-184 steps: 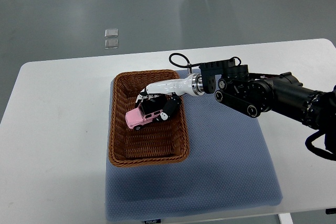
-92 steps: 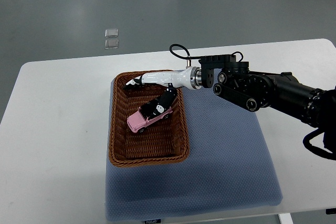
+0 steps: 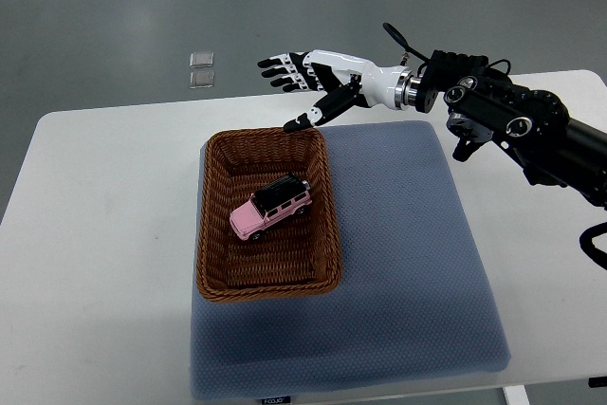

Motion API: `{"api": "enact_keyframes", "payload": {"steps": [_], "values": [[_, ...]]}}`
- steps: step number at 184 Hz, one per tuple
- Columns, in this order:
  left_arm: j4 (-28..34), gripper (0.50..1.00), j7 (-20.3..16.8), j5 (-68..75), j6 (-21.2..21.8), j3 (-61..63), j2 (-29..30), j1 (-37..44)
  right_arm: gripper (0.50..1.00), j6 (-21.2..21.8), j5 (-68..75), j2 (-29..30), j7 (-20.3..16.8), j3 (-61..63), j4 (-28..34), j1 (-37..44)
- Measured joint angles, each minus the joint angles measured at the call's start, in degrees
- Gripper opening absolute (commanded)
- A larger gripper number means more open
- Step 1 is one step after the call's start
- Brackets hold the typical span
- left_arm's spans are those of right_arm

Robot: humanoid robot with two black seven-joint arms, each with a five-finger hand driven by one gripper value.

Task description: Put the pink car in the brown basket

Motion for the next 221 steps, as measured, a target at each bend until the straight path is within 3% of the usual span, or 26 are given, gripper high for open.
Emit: {"api": "enact_keyframes", "payload": {"steps": [40,59,148,221], "values": [[0.00,1.000,0.00,0.00,0.00,0.00,0.00,0.01,0.917,-2.56,15.70,-1.47,-8.71,5.83,-0.29,-4.75],[0.00,1.000,0.00,0.00,0.00,0.00,0.00,0.01,0.917,-3.49,20.60,-1.52,-11.02,7.87,-0.96,-7.17],[0.00,1.000,0.02,0.00,0.00,0.00,0.00,0.01,0.917,-4.21,40.63,-1.47,-13.60,10.58,-6.92,-12.48],[0.00,1.000,0.02,0.00,0.00,0.00,0.00,0.01,0.919,-4.44,42.30,-1.14,-12.67,10.85,-7.36,-13.82]]}}
